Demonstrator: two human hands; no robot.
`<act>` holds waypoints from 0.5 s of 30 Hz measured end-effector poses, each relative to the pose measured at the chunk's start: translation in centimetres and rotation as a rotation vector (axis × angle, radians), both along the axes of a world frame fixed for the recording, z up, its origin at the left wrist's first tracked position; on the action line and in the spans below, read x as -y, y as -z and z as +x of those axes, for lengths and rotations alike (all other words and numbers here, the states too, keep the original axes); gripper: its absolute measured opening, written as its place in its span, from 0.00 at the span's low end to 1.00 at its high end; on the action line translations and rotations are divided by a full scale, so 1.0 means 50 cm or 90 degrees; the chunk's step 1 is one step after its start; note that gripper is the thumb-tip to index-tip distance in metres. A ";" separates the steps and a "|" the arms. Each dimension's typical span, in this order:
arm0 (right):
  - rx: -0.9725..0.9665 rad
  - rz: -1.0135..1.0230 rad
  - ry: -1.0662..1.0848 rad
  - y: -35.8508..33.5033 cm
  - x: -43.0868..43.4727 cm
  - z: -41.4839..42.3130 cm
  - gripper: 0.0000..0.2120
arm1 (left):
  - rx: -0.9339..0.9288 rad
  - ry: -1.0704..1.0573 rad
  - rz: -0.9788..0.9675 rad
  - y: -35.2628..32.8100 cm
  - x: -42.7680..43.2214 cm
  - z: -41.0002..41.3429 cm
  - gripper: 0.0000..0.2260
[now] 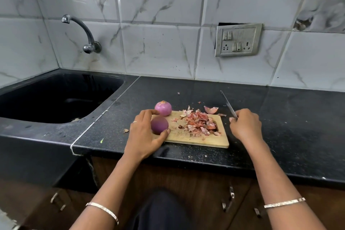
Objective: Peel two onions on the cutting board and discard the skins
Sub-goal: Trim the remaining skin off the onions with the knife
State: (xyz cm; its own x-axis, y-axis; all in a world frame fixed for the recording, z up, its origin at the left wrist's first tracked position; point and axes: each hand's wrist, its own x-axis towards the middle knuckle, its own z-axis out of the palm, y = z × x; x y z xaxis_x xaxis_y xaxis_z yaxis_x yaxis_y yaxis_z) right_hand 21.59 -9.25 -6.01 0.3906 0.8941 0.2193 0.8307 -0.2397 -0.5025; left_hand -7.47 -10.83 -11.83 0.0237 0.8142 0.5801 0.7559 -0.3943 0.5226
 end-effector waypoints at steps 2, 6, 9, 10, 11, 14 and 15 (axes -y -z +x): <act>0.021 -0.045 0.016 0.006 -0.001 0.025 0.10 | -0.032 -0.020 0.031 -0.004 0.009 0.012 0.26; 0.079 -0.069 0.023 0.022 0.000 0.048 0.08 | -0.015 -0.015 0.082 -0.019 0.024 0.062 0.21; 0.109 -0.080 0.041 0.033 0.005 0.053 0.10 | -0.005 0.028 0.087 -0.032 0.037 0.111 0.17; 0.123 -0.090 0.049 0.034 0.006 0.054 0.11 | -0.010 0.029 0.093 -0.035 0.038 0.126 0.16; 0.136 -0.099 0.059 0.035 0.007 0.055 0.12 | -0.015 0.026 0.098 -0.034 0.038 0.137 0.15; 0.161 -0.128 0.087 0.033 0.003 0.056 0.15 | 0.018 0.033 0.065 -0.029 0.033 0.159 0.13; 0.164 -0.145 0.091 0.031 0.001 0.055 0.16 | 0.027 0.036 0.041 -0.026 0.029 0.164 0.13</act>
